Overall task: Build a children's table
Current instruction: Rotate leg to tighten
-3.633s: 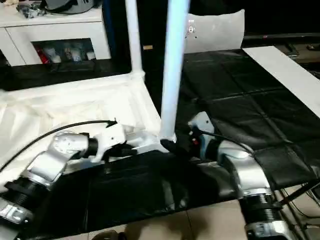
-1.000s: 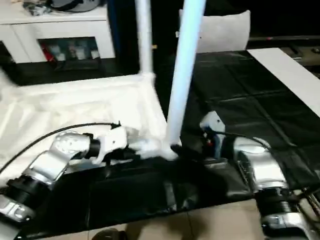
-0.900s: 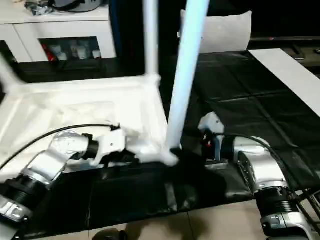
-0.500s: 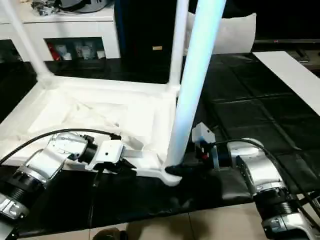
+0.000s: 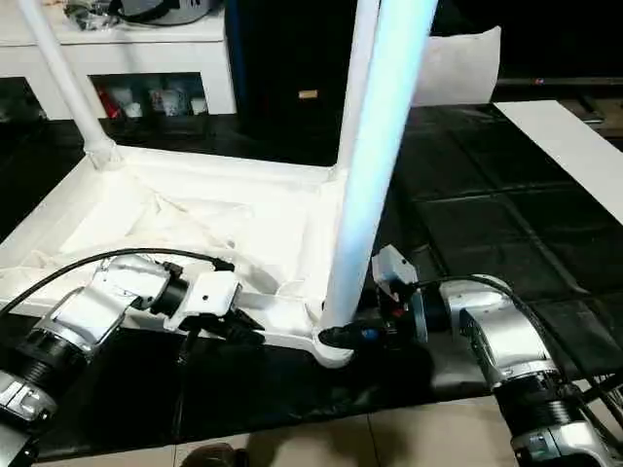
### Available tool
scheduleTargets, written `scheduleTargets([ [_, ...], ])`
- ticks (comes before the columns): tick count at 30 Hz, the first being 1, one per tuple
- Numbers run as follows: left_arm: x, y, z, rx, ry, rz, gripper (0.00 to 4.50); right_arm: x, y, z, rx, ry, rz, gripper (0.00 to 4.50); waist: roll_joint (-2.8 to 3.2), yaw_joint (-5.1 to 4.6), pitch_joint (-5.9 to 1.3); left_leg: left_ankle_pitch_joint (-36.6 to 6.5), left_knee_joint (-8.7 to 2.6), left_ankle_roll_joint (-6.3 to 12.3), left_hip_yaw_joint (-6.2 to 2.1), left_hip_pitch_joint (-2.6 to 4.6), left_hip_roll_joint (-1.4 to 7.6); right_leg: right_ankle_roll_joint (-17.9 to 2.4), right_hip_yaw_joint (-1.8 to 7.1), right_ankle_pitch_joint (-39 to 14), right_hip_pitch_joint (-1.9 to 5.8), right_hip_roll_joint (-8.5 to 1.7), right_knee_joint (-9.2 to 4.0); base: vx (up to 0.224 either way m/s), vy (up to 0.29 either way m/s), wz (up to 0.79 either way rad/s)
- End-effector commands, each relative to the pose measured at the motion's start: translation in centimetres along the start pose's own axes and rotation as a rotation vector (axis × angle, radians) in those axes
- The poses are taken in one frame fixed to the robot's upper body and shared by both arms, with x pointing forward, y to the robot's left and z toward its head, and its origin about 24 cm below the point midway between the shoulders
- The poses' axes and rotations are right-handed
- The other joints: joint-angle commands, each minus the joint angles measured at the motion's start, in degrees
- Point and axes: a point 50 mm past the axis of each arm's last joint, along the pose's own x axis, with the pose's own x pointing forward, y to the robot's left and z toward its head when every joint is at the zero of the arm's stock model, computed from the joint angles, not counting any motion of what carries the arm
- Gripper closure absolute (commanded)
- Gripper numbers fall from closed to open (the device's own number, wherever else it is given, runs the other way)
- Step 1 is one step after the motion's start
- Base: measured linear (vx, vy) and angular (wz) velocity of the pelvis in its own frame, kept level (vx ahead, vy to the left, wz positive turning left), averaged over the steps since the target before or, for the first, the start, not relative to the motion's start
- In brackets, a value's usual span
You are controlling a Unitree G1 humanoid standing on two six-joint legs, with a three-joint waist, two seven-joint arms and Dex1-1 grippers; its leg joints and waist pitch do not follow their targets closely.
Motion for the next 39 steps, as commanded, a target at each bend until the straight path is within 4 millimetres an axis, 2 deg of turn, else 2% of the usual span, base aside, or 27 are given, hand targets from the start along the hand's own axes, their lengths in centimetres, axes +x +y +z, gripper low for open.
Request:
scheduleTargets([
  [1,1.0,-0.2,0.7,-0.033,-0.05,0.02,4.5,1.2,-0.2,0.1,0.028,-0.048,-0.061,2.38,0.05,-0.38,-3.44,-17.8,-4.06,-0.32,-1.86,1.61,4.03,-12.4,2.73,-13.1,1.64,-4.28,-4.25,0.0,0.0,0.0],
  [2,1.0,-0.2,0.7,-0.033,-0.05,0.02,4.5,1.2,-0.2,0.1,0.028,-0.048,-0.061,2.38,-0.05,-0.5,-3.47,-17.9,-4.1,-0.51,-1.89,1.61,4.05,-12.4,2.69,-13.0,1.68,-4.27,-4.21,0.0,0.0,0.0],
  [3,1.3,-0.2,0.8,-0.078,-0.078,0.083,4.5,2.2,-1.0,0.1,0.044,-0.05,-0.181,2.39,-0.16,-1.01,-3.22,-18.8,-4.33,-1.16,-2.03,1.53,3.93,-12.0,2.69,-15.1,1.48,-4.25,-4.36,0.0,0.0,0.0],
  [4,1.5,-0.2,0.9,-0.127,-0.09,0.143,4.5,3.1,-1.7,0.1,0.059,-0.05,-0.295,2.39,-0.37,-1.39,-3.13,-19.4,-4.39,-1.36,-2.07,1.33,3.73,-11.5,2.63,-16.9,1.63,-4.26,-4.5,0.0,0.0,0.0],
  [5,1.9,-0.1,0.9,-0.161,-0.093,0.206,4.5,4.0,-2.5,0.0,0.087,-0.047,-0.42,2.42,-0.39,-2.26,-3.0,-20.5,-4.58,-2.39,-2.27,1.48,3.69,-10.7,2.65,-20.1,1.4,-4.37,-4.7,0.0,0.0,0.0],
  [6,1.9,-0.1,0.9,-0.161,-0.093,0.206,4.5,4.0,-2.5,0.0,0.087,-0.047,-0.42,2.43,-0.44,-3.23,-2.79,-21.7,-4.7,-3.13,-2.56,1.23,3.33,-9.3,2.44,-24.1,1.6,-4.36,-5.04,0.0,0.0,0.0],
  [7,2.1,-0.1,1.0,-0.179,-0.093,0.244,4.5,4.5,-3.1,0.0,0.105,-0.041,-0.494,2.45,-0.47,-3.41,-2.85,-22.2,-4.66,-3.17,-2.66,1.42,3.32,-8.4,2.42,-26.1,1.62,-4.46,-5.35,0.0,0.0,0.0],
  [8,2.4,0.2,1.1,-0.202,-0.094,0.291,4.5,5.0,-3.6,0.1,0.136,-0.041,-0.569,2.46,-0.54,-4.15,-2.71,-22.7,-4.77,-3.47,-2.65,1.48,3.41,-7.8,2.58,-27.2,1.32,-4.36,-5.52,0.0,0.0,0.0],
  [10,2.7,0.6,1.4,-0.222,-0.098,0.347,4.5,5.5,-4.2,0.1,0.172,-0.043,-0.647,2.48,-0.37,-4.9,-2.71,-24.1,-4.61,-3.69,-2.77,1.84,3.26,-7.2,2.54,-29.2,1.06,-4.35,-5.89,0.0,0.0,0.0],
  [11,3.3,1.2,1.9,-0.239,-0.102,0.41,4.5,6.0,-4.8,0.4,0.183,-0.064,-0.73,2.48,-0.67,-4.98,-2.73,-23.8,-4.58,-3.24,-2.68,1.91,3.25,-6.6,2.63,-29.2,0.97,-4.26,-6.13,0.0,0.0,0.0],
  [12,3.7,1.5,2.2,-0.248,-0.106,0.443,4.5,6.2,-5.2,0.6,0.183,-0.078,-0.775,2.48,-0.51,-4.99,-2.58,-24.1,-4.47,-3.07,-2.49,2.26,3.2,-6.4,2.8,-29.6,0.51,-4.23,-6.42,0.0,0.0,0.0],
  [14,3.8,1.6,2.3,-0.251,-0.107,0.451,4.5,6.3,-5.2,0.7,0.183,-0.081,-0.786,2.48,-0.49,-5.1,-2.59,-24.1,-4.43,-3.05,-2.55,2.29,3.13,-6.3,2.75,-30.1,0.57,-4.27,-6.44,0.0,0.0,0.0],
  [15,4.3,1.8,2.7,-0.262,-0.115,0.477,4.5,6.6,-5.5,1.0,0.179,-0.103,-0.825,1.96,-0.42,-4.89,-2.76,-23.3,-4.52,-2.71,-2.46,2.14,3.26,-5.9,2.86,-28.0,0.64,-4.15,-6.37,0.0,0.0,0.0],
  [17,4.8,2.1,3.2,-0.272,-0.122,0.495,4.5,6.9,-5.6,1.3,0.175,-0.13,-0.828,1.83,-0.18,-4.87,-2.97,-22.5,-4.58,-2.59,-2.38,2.13,3.27,-6.6,2.94,-24.9,0.7,-3.96,-6.06,0.0,0.0,0.0],
  [18,5.0,2.1,3.4,-0.277,-0.12,0.5,4.5,7.0,-5.5,1.3,0.172,-0.139,-0.816,1.81,-0.29,-4.8,-3.03,-21.8,-4.55,-2.49,-2.25,2.09,3.31,-7.0,3.01,-23.3,0.79,-3.96,-6.03,0.0,0.0,0.0],
  [19,5.0,2.1,3.4,-0.278,-0.116,0.503,4.5,7.0,-5.4,1.4,0.17,-0.141,-0.808,1.73,-0.04,-4.46,-3.19,-20.7,-4.47,-2.18,-2.11,2.09,3.32,-7.7,3.05,-19.7,0.86,-3.66,-5.73,0.0,0.0,0.0],
  [20,4.8,2.0,3.3,-0.277,-0.099,0.506,4.5,6.9,-5.3,1.4,0.166,-0.149,-0.8,1.61,-0.15,-4.36,-3.24,-20.0,-4.4,-1.84,-2.0,2.09,3.31,-8.2,3.12,-17.8,0.88,-3.61,-5.53,0.0,0.0,0.0],
  [21,4.8,2.0,3.2,-0.276,-0.096,0.506,4.5,6.9,-5.2,1.4,0.165,-0.15,-0.799,1.49,0.01,-4.34,-3.3,-18.2,-4.37,-1.15,-2.04,1.57,3.2,-8.8,3.06,-15.0,1.33,-3.63,-5.16,0.0,0.0,0.0],
  [23,4.3,2.0,2.7,-0.263,-0.065,0.508,4.5,6.2,-5.1,1.3,0.144,-0.154,-0.797,1.28,0.08,-4.26,-3.47,-15.8,-4.12,-0.1,-1.9,1.39,3.13,-9.6,2.94,-10.9,1.59,-3.56,-4.81,0.0,0.0,0.0],
  [27,3.2,2.1,1.5,-0.239,-0.017,0.509,4.5,3.9,-4.7,1.0,0.104,-0.176,-0.719,0.95,-0.02,-3.86,-3.46,-15.5,-3.98,0.78,-1.84,1.39,3.19,-9.6,2.88,-11.5,1.89,-3.7,-4.95,0.0,0.0,0.0],
  [28,3.2,2.1,1.5,-0.239,-0.017,0.509,4.5,3.9,-4.7,1.0,0.104,-0.176,-0.719,0.86,-0.02,-3.79,-3.45,-15.5,-3.96,0.99,-1.82,1.39,3.13,-9.4,2.85,-11.6,1.89,-3.62,-4.99,0.0,0.0,0.0],
  [29,2.9,2.2,1.3,-0.222,-0.012,0.488,4.5,2.9,-4.4,0.9,0.073,-0.172,-0.672,0.68,0.03,-3.58,-3.42,-14.7,-3.96,1.26,-1.86,1.19,3.13,-9.4,2.81,-11.1,1.94,-3.65,-4.98,0.0,0.0,0.0],
  [31,2.7,2.1,1.2,-0.212,-0.007,0.475,4.5,2.3,-4.2,0.8,0.054,-0.163,-0.649,0.61,-0.07,-3.46,-3.52,-14.4,-3.81,1.5,-1.81,1.19,3.18,-9.7,2.81,-10.4,2.08,-3.65,-4.8,0.0,0.0,0.0],
  [33,2.3,1.9,0.9,-0.169,0.009,0.416,4.5,0.7,-3.8,0.6,0.015,-0.122,-0.595,0.37,-0.04,-3.3,-3.51,-14.6,-3.7,1.88,-1.81,1.13,3.14,-9.9,2.68,-11.2,2.11,-3.69,-4.99,0.0,0.0,0.0],
  [36,1.4,1.3,0.4,-0.066,0.043,0.282,4.5,-1.6,-3.7,0.4,-0.041,-0.026,-0.544,0.17,-0.1,-2.99,-3.69,-13.1,-3.49,2.44,-1.75,1.06,3.22,-10.4,2.6,-9.5,2.07,-3.54,-4.66,0.0,0.0,0.0],
  [38,0.9,1.0,0.1,-0.019,0.085,0.221,4.5,-2.4,-3.4,0.6,-0.064,0.004,-0.49,0.09,-0.1,-2.89,-3.64,-12.7,-3.36,2.8,-1.6,1.09,3.35,-11.2,2.56,-8.6,1.9,-3.5,-4.4,0.0,0.0,0.0],
  [39,0.7,0.9,-0.1,-0.002,0.103,0.194,4.5,-2.5,-3.2,0.7,-0.07,0.004,-0.449,0.09,-0.4,-2.83,-3.62,-12.9,-3.32,3.05,-1.52,1.09,3.27,-11.3,2.51,-8.9,1.92,-3.41,-4.44,0.0,0.0,0.0],
])
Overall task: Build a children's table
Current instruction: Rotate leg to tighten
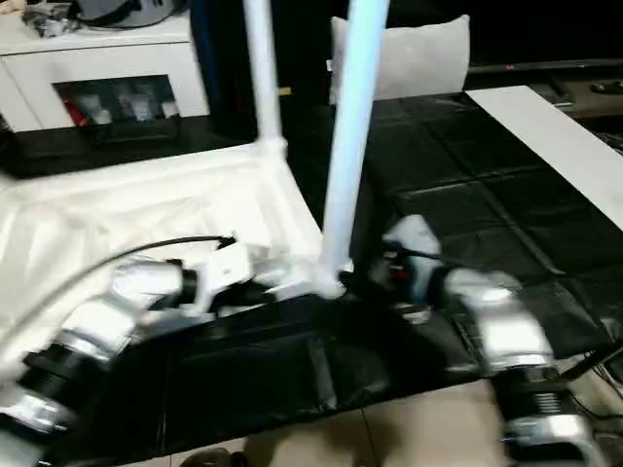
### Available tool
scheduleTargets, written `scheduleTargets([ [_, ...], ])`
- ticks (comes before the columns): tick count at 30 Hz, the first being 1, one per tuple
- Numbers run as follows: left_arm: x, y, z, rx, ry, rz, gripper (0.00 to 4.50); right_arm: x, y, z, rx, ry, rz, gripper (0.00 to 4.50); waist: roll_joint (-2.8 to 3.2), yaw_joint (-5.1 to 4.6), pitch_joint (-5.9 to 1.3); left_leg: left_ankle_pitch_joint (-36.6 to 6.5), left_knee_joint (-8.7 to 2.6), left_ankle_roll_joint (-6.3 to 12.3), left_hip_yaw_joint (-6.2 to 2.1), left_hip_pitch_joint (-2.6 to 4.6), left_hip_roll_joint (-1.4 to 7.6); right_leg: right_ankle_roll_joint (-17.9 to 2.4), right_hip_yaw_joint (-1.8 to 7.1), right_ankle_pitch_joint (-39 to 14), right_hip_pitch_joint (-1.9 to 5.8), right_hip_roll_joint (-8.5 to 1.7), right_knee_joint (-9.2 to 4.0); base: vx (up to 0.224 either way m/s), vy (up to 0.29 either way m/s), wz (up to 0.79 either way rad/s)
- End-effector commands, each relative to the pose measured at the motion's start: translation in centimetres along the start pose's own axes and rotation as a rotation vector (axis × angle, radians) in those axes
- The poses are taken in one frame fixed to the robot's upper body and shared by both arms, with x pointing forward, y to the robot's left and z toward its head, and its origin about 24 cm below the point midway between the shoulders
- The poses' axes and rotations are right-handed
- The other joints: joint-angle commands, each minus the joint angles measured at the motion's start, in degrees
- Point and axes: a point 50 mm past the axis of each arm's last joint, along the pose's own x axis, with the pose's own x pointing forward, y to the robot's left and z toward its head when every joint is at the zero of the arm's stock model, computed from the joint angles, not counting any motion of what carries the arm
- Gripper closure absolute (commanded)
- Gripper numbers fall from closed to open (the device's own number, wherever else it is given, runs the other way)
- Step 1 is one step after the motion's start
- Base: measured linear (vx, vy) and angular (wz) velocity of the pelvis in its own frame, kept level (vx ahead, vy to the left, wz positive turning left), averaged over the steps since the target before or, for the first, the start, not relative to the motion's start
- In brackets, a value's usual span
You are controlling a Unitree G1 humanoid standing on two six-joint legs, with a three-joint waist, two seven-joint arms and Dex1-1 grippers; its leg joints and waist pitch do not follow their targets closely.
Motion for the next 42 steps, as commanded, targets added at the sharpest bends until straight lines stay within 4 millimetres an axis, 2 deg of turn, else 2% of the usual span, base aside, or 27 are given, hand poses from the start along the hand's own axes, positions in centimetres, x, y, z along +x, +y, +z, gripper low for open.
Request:
scheduleTargets([
  [1,0.5,-0.6,0.3,0.094,0.039,-0.114,4.5,0.3,0.5,0.7,-0.038,-0.013,0.085,0.09,-0.69,0.18,-3.56,-12.9,-3.13,3.4,-1.53,1.22,3.35,-11.5,2.5,-9.1,2.36,-3.58,-4.27,0.0,0.0,0.0],
  [2,0.2,-0.9,0.1,0.132,0.061,-0.173,4.5,0.0,1.0,1.0,-0.046,-0.021,0.175,0.09,-0.63,0.43,-3.55,-13.2,-3.15,3.64,-1.59,1.27,3.54,-11.7,2.47,-9.6,2.29,-3.75,-4.24,0.0,0.0,0.0],
  [3,0.0,-1.1,-0.1,0.156,0.069,-0.214,4.5,-0.1,1.3,1.1,-0.064,-0.024,0.226,0.34,-1.0,0.46,-3.53,-12.9,-3.2,3.75,-1.51,1.2,3.66,-11.9,2.51,-9.2,2.3,-3.74,-4.12,0.0,0.0,0.0],
  [4,0.0,-1.1,-0.1,0.156,0.069,-0.214,4.5,-0.1,1.3,1.1,-0.064,-0.024,0.226,0.42,-0.89,0.57,-3.53,-12.8,-3.18,3.8,-1.58,1.22,3.73,-12.0,2.51,-9.1,2.24,-3.8,-4.02,0.0,0.0,0.0],
  [5,0.0,-1.3,-0.1,0.17,0.073,-0.237,4.5,0.0,1.6,1.1,-0.076,-0.026,0.259,0.42,-1.21,0.58,-3.54,-12.5,-3.2,3.86,-1.52,1.2,3.79,-12.1,2.52,-8.9,2.26,-3.82,-3.99,0.0,0.0,0.0],
  [8,0.1,-1.7,0.0,0.194,0.055,-0.31,4.5,0.3,2.5,0.9,-0.069,-0.038,0.369,0.77,-1.07,1.45,-3.52,-12.7,-3.16,3.55,-1.43,1.46,3.92,-12.5,2.62,-9.6,1.94,-3.97,-3.95,0.0,0.0,0.0],
  [10,0.3,-1.9,0.2,0.2,0.041,-0.332,4.5,0.5,2.8,0.9,-0.058,-0.045,0.4,0.9,-1.3,1.72,-3.48,-13.4,-3.26,3.18,-1.45,1.51,3.92,-12.5,2.64,-10.5,1.95,-4.05,-4.0,0.0,0.0,0.0],
  [11,0.4,-2.0,0.3,0.206,0.031,-0.35,4.5,0.6,3.0,1.0,-0.051,-0.05,0.424,0.9,-1.64,1.82,-3.46,-13.6,-3.3,2.98,-1.44,1.49,3.97,-12.4,2.63,-11.1,1.98,-4.12,-4.0,0.0,0.0,0.0],
  [12,0.4,-2.0,0.3,0.208,0.029,-0.355,4.5,0.7,3.0,1.0,-0.05,-0.051,0.431,1.02,-1.45,1.98,-3.42,-14.1,-3.32,2.69,-1.47,1.53,3.97,-12.2,2.67,-12.0,1.88,-4.2,-4.05,0.0,0.0,0.0],
  [14,0.5,-2.1,0.5,0.22,0.023,-0.376,4.5,0.9,3.1,1.0,-0.03,-0.051,0.458,1.27,-1.7,2.12,-3.34,-14.6,-3.44,2.36,-1.54,1.49,3.99,-11.8,2.68,-13.3,1.88,-4.24,-4.1,0.0,0.0,0.0],
  [16,0.5,-2.1,0.6,0.224,0.021,-0.381,4.5,1.0,3.2,1.0,-0.018,-0.051,0.473,1.38,-1.67,2.3,-3.37,-15.1,-3.53,1.83,-1.58,1.6,4.07,-11.4,2.72,-14.2,1.79,-4.3,-4.2,0.0,0.0,0.0],
  [17,0.6,-2.1,0.6,0.228,0.02,-0.385,4.5,1.0,3.2,1.0,-0.01,-0.05,0.485,1.47,-1.64,2.36,-3.41,-15.2,-3.52,1.61,-1.58,1.69,4.1,-11.4,2.73,-14.0,1.76,-4.31,-4.19,0.0,0.0,0.0],
  [18,0.6,-2.1,0.6,0.23,0.02,-0.385,4.5,1.1,3.2,1.0,-0.009,-0.048,0.494,1.59,-1.91,2.39,-3.38,-15.2,-3.57,1.4,-1.56,1.69,4.1,-11.5,2.74,-13.5,1.75,-4.26,-4.16,0.0,0.0,0.0],
  [23,0.4,-1.9,0.3,0.227,0.026,-0.384,4.5,1.3,3.3,1.0,0.006,-0.035,0.529,1.9,-1.98,2.51,-3.51,-14.1,-3.43,1.42,-1.56,1.56,4.0,-12.0,2.67,-10.3,1.93,-4.22,-3.78,0.0,0.0,0.0],
  [26,0.3,-2.0,0.1,0.203,0.028,-0.386,4.5,1.4,3.5,0.8,0.016,-0.031,0.539,2.28,-1.87,2.52,-3.45,-14.6,-3.44,1.18,-1.54,1.61,3.97,-12.1,2.69,-10.9,1.89,-4.26,-3.89,0.0,0.0,0.0],
  [30,0.5,-2.1,0.1,0.167,0.017,-0.371,4.5,1.5,3.7,0.8,0.037,-0.044,0.532,2.4,-1.85,2.52,-3.48,-14.6,-3.45,0.91,-1.58,1.62,3.95,-12.2,2.67,-11.2,1.98,-4.26,-3.84,0.0,0.0,0.0],
  [31,0.6,-2.0,0.2,0.141,0.008,-0.352,4.5,1.8,3.7,0.7,0.056,-0.048,0.505,2.41,-1.72,2.48,-3.43,-14.9,-3.49,0.87,-1.61,1.61,3.94,-12.2,2.67,-11.5,1.98,-4.24,-3.87,0.0,0.0,0.0],
  [32,0.8,-1.9,0.4,0.095,-0.012,-0.318,4.5,2.3,3.6,0.7,0.092,-0.053,0.446,2.41,-1.87,2.29,-3.31,-15.1,-3.61,0.58,-1.58,1.62,4.0,-12.3,2.73,-12.0,1.99,-4.28,-3.93,0.0,0.0,0.0],
  [33,0.9,-1.9,0.6,0.068,-0.024,-0.297,4.5,2.6,3.6,0.7,0.112,-0.059,0.405,2.41,-1.5,2.33,-3.26,-15.4,-3.73,0.27,-1.7,1.59,4.01,-12.5,2.7,-12.4,1.94,-4.28,-3.79,0.0,0.0,0.0],
  [36,1.4,-1.4,1.7,-0.007,-0.061,-0.185,4.5,4.6,2.8,1.0,0.14,-0.069,0.156,2.41,-1.7,1.54,-2.87,-19.0,-4.08,-1.62,-1.97,1.66,3.83,-10.8,2.81,-19.5,1.74,-4.6,-4.53,0.0,0.0,0.0],
  [37,1.6,-1.3,1.9,-0.026,-0.067,-0.154,4.5,5.1,2.5,1.0,0.16,-0.06,0.086,2.41,-1.74,0.9,-2.64,-20.9,-4.23,-2.57,-2.25,1.88,3.61,-9.7,2.69,-23.9,1.55,-4.64,-5.01,0.0,0.0,0.0],
  [38,1.9,-1.2,2.2,-0.044,-0.075,-0.126,4.5,5.6,2.3,1.1,0.172,-0.047,0.023,2.42,-1.68,0.21,-2.52,-22.3,-4.41,-3.4,-2.66,1.7,3.43,-8.2,2.41,-28.0,1.88,-4.75,-5.33,0.0,0.0,0.0],
  [40,2.4,-1.1,2.7,-0.066,-0.084,-0.085,4.5,6.2,2.2,1.2,0.19,-0.041,-0.037,2.44,-1.54,-0.85,-2.54,-24.1,-4.63,-4.39,-2.88,1.95,3.54,-7.1,2.4,-29.4,1.57,-4.58,-5.55,0.0,0.0,0.0],
  [42,4.0,-0.9,4.1,-0.126,-0.105,0.023,4.5,7.9,2.0,1.9,0.218,-0.061,-0.199,2.46,-1.29,-1.56,-2.64,-24.5,-4.68,-4.78,-2.88,2.02,3.58,-7.5,2.53,-27.1,1.43,-4.45,-5.49,0.0,0.0,0.0],
])
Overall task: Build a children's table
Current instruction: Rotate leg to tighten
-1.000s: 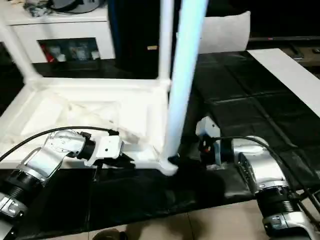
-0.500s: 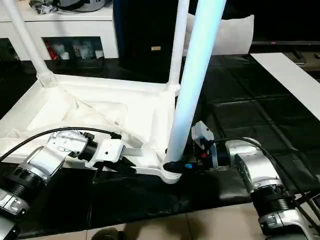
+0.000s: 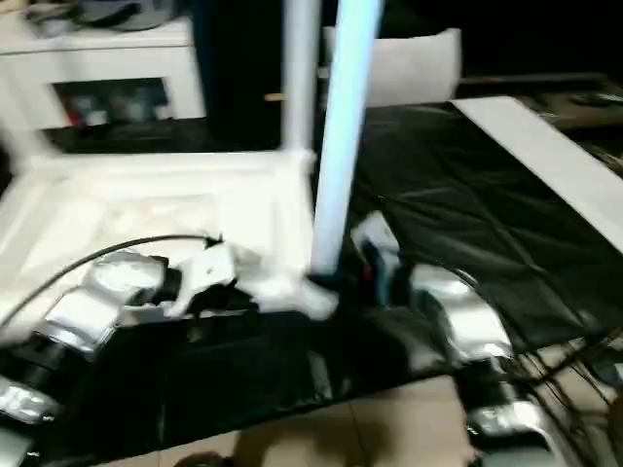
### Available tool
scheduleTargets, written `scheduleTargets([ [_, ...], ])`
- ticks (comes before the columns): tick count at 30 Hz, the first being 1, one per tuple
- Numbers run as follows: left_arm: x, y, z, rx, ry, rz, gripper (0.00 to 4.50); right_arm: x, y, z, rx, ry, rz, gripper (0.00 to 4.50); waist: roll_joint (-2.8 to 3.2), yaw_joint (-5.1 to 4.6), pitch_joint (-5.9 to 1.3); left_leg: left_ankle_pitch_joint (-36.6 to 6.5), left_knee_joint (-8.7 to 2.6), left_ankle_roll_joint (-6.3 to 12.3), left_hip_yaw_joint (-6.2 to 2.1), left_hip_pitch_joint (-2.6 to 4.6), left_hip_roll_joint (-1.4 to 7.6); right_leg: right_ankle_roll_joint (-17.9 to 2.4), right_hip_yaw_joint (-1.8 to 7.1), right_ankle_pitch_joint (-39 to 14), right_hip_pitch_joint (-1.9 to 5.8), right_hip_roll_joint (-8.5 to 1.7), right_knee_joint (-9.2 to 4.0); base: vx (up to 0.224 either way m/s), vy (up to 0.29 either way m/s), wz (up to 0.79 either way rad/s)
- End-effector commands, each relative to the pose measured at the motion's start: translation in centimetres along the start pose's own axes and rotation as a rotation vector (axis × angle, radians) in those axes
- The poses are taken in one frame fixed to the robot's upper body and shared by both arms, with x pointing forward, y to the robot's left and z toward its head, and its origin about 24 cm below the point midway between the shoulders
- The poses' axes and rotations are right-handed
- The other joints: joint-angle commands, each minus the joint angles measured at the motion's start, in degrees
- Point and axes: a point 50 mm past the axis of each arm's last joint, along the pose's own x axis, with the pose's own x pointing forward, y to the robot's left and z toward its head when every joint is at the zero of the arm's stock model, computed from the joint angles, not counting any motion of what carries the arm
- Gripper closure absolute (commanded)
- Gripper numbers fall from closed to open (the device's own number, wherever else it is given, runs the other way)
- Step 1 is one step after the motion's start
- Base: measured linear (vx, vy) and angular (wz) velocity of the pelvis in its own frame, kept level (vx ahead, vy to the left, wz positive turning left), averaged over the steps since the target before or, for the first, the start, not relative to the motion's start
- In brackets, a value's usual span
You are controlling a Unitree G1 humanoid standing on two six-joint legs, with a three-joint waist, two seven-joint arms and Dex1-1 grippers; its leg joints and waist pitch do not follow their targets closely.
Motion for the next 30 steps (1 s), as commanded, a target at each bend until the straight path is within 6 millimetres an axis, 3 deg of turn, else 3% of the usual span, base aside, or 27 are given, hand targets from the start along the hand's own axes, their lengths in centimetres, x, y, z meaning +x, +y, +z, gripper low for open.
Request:
scheduleTargets([
  [1,2.5,-2.0,3.4,0.041,-0.11,-0.055,4.5,1.7,0.1,0.2,0.026,-0.002,-0.136,2.46,-0.02,-0.07,-2.85,-24.5,-4.98,-4.76,-2.88,1.18,3.43,-7.7,2.4,-26.3,1.06,-4.4,-5.57,0.0,0.0,0.0],
  [6,3.6,-2.2,4.7,0.008,-0.122,0.022,4.5,3.1,0.6,0.7,0.062,-0.085,-0.247,2.46,-0.23,-0.21,-3.2,-19.7,-4.44,-2.04,-2.12,0.95,3.03,-8.9,2.73,-19.1,1.19,-4.05,-5.44,0.0,0.0,0.0],
  [8,3.6,-2.2,4.6,0.012,-0.113,0.027,4.5,3.3,1.0,0.8,0.11,-0.107,-0.213,1.96,-0.2,0.05,-3.42,-16.5,-4.24,-0.36,-1.92,0.59,2.99,-9.1,2.76,-16.1,1.59,-3.82,-5.17,0.0,0.0,0.0],
  [9,3.6,-2.2,4.6,0.012,-0.113,0.027,4.5,3.3,1.0,0.8,0.11,-0.107,-0.213,1.96,-0.17,0.13,-3.46,-15.6,-4.25,-0.12,-1.9,0.51,3.02,-9.3,2.75,-14.7,1.66,-3.75,-5.02,0.0,0.0,0.0],
  [14,2.2,-1.2,3.2,0.06,-0.057,0.051,4.5,2.0,0.7,0.3,0.069,-0.11,-0.154,1.45,0.01,0.65,-4.07,-8.1,-3.5,2.48,-1.58,0.2,3.03,-12.3,2.55,0.1,1.94,-3.19,-3.35,0.0,0.0,0.0],
  [16,1.5,-0.8,2.5,0.09,-0.047,0.046,4.5,0.8,0.1,0.5,0.038,-0.119,-0.097,1.27,0.17,0.66,-3.89,-9.6,-3.51,3.13,-1.5,0.26,3.0,-12.8,2.46,-0.8,1.99,-3.28,-3.59,0.0,0.0,0.0],
  [20,0.6,-0.7,1.6,0.164,-0.036,-0.022,4.5,-1.4,-0.8,0.7,-0.047,-0.098,0.004,0.98,0.19,1.42,-3.58,-13.6,-3.81,1.89,-1.65,0.53,3.25,-11.2,2.49,-8.2,1.89,-3.51,-4.38,0.0,0.0,0.0],
  [25,-0.2,-1.0,0.5,0.225,0.02,-0.134,4.5,-3.1,-1.1,0.6,-0.143,-0.029,0.139,0.56,0.29,1.96,-3.47,-15.8,-4.02,0.55,-1.65,0.76,3.52,-10.9,2.55,-10.4,1.67,-3.52,-4.34,0.0,0.0,0.0],
  [28,-0.9,-1.1,-0.1,0.294,0.04,-0.238,4.5,-4.2,-1.3,0.5,-0.173,0.012,0.247,0.56,0.15,2.15,-3.52,-16.1,-3.95,0.74,-1.63,0.64,3.47,-11.0,2.54,-10.7,1.75,-3.6,-4.34,0.0,0.0,0.0],
  [30,-1.3,-1.2,-0.3,0.32,0.044,-0.29,4.5,-4.8,-1.2,0.4,-0.189,0.037,0.313,0.82,0.25,2.61,-3.62,-15.6,-3.75,1.26,-1.53,0.73,3.56,-11.6,2.5,-9.8,1.7,-3.59,-4.14,0.0,0.0,0.0],
])
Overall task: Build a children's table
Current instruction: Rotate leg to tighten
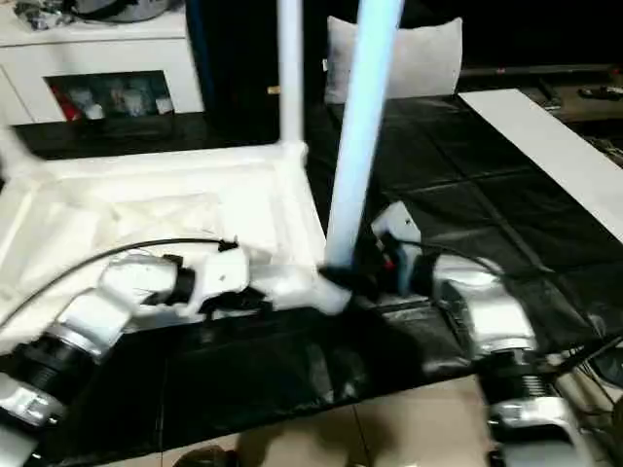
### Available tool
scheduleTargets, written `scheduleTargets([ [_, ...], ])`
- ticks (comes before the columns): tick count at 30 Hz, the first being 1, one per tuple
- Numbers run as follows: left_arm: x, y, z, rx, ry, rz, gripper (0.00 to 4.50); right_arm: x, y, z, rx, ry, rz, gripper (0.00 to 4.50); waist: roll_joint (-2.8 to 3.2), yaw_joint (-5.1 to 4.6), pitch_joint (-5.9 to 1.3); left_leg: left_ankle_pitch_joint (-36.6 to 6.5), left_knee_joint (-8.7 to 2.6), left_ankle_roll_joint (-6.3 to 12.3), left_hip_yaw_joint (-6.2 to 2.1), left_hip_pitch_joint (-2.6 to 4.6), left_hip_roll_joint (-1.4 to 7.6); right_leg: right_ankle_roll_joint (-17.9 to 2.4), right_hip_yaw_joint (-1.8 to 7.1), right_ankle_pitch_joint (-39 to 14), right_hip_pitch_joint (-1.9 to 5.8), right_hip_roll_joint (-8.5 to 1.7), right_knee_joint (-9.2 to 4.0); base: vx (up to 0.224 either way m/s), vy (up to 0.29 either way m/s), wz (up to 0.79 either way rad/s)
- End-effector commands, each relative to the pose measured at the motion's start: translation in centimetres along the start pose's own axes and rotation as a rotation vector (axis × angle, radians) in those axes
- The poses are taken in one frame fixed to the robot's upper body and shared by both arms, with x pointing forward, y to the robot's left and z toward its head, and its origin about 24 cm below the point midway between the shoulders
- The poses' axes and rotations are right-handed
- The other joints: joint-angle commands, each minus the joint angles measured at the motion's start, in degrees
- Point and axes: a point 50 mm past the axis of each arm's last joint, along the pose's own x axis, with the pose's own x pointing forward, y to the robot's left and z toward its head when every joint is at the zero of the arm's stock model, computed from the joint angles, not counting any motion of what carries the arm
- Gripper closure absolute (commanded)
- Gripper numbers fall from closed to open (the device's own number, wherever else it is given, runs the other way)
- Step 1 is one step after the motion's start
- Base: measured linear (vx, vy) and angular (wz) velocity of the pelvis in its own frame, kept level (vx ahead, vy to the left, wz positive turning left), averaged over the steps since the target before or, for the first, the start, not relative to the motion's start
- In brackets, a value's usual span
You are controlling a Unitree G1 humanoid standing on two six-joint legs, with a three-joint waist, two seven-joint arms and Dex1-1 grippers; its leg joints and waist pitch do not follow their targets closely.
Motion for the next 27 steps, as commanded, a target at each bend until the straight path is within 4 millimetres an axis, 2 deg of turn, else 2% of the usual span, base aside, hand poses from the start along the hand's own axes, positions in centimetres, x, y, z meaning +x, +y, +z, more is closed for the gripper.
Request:
scheduleTargets([
  [1,0.2,-0.9,0.3,0.087,0.013,-0.17,4.5,-0.6,0.6,-0.1,-0.009,0.018,0.106,0.9,0.03,-0.01,-3.7,-15.3,-3.59,1.61,-1.47,1.44,3.56,-11.8,2.57,-9.7,2.46,-3.57,-4.12,0.0,0.0,0.0],
  [4,-0.1,-0.9,0.4,0.111,0.009,-0.223,4.5,-0.8,1.3,-0.2,0.012,0.044,0.196,1.0,0.04,0.66,-3.83,-14.4,-3.46,2.19,-1.43,1.59,3.62,-12.5,2.55,-8.5,2.49,-3.62,-3.88,0.0,0.0,0.0],
  [5,-0.1,-0.9,0.4,0.111,0.009,-0.223,4.5,-0.8,1.3,-0.2,0.012,0.044,0.196,1.22,0.04,0.75,-3.78,-14.3,-3.51,2.07,-1.47,1.45,3.71,-12.7,2.58,-8.4,2.46,-3.71,-3.75,0.0,0.0,0.0],
  [10,-0.3,-0.9,0.5,0.144,0.004,-0.295,4.5,-0.7,2.8,-0.5,0.048,0.045,0.349,1.64,-0.05,1.03,-3.65,-16.2,-3.69,1.26,-1.55,1.63,3.82,-12.1,2.66,-12.3,2.36,-3.97,-4.13,0.0,0.0,0.0],
  [13,-0.3,-1.0,0.5,0.146,-0.003,-0.307,4.5,-0.7,3.0,-0.5,0.055,0.046,0.375,1.84,0.02,1.15,-3.68,-16.7,-3.75,0.77,-1.61,1.58,3.84,-12.2,2.62,-12.8,2.32,-4.01,-4.11,0.0,0.0,0.0],
  [14,-0.2,-1.0,0.5,0.146,-0.005,-0.31,4.5,-0.7,3.1,-0.5,0.059,0.047,0.385,2.09,-0.06,1.15,-3.67,-16.7,-3.74,0.68,-1.58,1.61,3.8,-12.1,2.63,-13.0,2.31,-3.97,-4.15,0.0,0.0,0.0],
  [20,-0.1,-1.0,0.5,0.119,-0.029,-0.316,4.5,-0.5,3.7,-0.4,0.078,0.035,0.422,2.35,-0.07,1.41,-3.8,-15.5,-3.63,0.59,-1.57,1.59,3.78,-12.1,2.64,-11.7,2.35,-4.0,-3.93,0.0,0.0,0.0],
  [22,0.0,-1.1,0.6,0.082,-0.047,-0.301,4.5,0.0,3.8,-0.3,0.093,-0.003,0.398,2.36,-0.25,1.4,-3.79,-15.0,-3.54,0.78,-1.49,1.55,3.73,-12.4,2.62,-11.0,2.33,-3.96,-3.85,0.0,0.0,0.0],
  [24,0.2,-1.2,0.6,0.049,-0.056,-0.281,4.5,0.5,3.6,-0.3,0.1,-0.025,0.342,2.38,-0.12,1.31,-3.66,-15.6,-3.66,0.61,-1.54,1.46,3.78,-12.2,2.65,-12.6,2.25,-4.1,-3.97,0.0,0.0,0.0],
  [25,0.3,-1.3,0.6,0.035,-0.058,-0.268,4.5,0.8,3.4,-0.3,0.101,-0.028,0.311,2.38,-0.23,1.19,-3.57,-16.4,-3.7,0.29,-1.57,1.49,3.68,-11.7,2.61,-14.6,2.29,-4.1,-4.2,0.0,0.0,0.0],
  [26,0.7,-1.4,0.8,-0.017,-0.078,-0.22,4.5,1.9,2.6,-0.5,0.104,-0.035,0.152,2.38,-0.09,0.94,-3.47,-17.5,-3.86,-0.33,-1.64,1.61,3.79,-11.3,2.7,-16.8,2.05,-4.24,-4.31,0.0,0.0,0.0],
  [27,0.7,-1.4,0.9,-0.026,-0.082,-0.21,4.5,2.1,2.5,-0.6,0.108,-0.036,0.121,2.38,-0.13,0.63,-3.35,-18.0,-4.01,-0.97,-1.81,1.52,3.81,-11.2,2.68,-17.8,2.05,-4.3,-4.29,0.0,0.0,0.0],
])
